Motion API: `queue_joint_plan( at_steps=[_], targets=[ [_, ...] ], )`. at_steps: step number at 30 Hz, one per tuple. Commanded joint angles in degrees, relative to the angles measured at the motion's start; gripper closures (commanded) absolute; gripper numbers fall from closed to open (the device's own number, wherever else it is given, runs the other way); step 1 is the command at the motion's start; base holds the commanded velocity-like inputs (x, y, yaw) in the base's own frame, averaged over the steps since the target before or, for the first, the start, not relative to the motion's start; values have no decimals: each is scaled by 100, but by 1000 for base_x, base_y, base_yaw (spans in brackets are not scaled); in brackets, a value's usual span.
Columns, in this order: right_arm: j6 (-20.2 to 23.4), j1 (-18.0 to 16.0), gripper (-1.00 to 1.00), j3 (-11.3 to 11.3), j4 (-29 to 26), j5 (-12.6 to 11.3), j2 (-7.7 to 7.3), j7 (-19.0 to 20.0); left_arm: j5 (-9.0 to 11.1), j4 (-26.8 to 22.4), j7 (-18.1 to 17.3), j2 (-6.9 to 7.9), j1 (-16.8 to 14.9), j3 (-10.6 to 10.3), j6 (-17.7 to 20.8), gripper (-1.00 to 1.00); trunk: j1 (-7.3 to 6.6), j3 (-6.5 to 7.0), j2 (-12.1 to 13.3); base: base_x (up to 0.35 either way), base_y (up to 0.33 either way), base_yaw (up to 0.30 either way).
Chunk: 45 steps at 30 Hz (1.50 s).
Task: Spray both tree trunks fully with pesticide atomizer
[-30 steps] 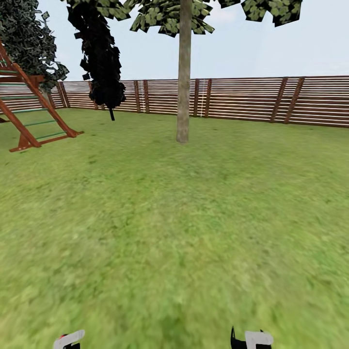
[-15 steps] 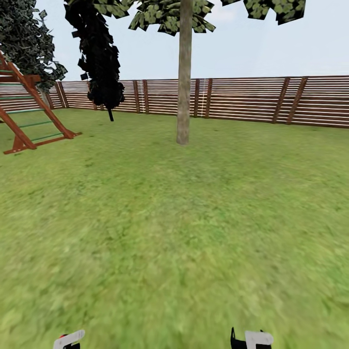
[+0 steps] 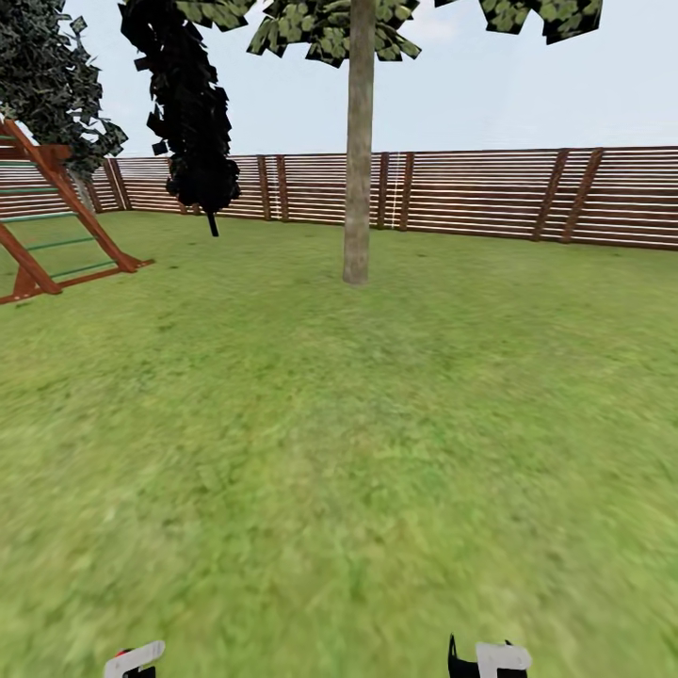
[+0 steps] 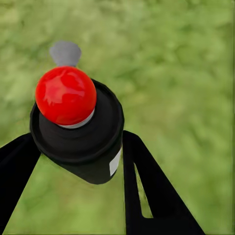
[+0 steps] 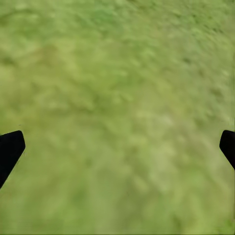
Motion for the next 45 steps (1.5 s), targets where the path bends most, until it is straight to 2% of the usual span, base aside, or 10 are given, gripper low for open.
queue_joint_plan(
  at_steps=[1,45],
  targets=[
    [-6,-3,-100,-34,3,58,1,-37,-60,7,13,1,-5,41,-24,100,3,-5,-2,338,0,0],
    [-6,-3,-100,-34,2,59,1,-37,-60,7,13,1,-5,41,-22,100,3,-5,-2,338,0,0]
  ],
)
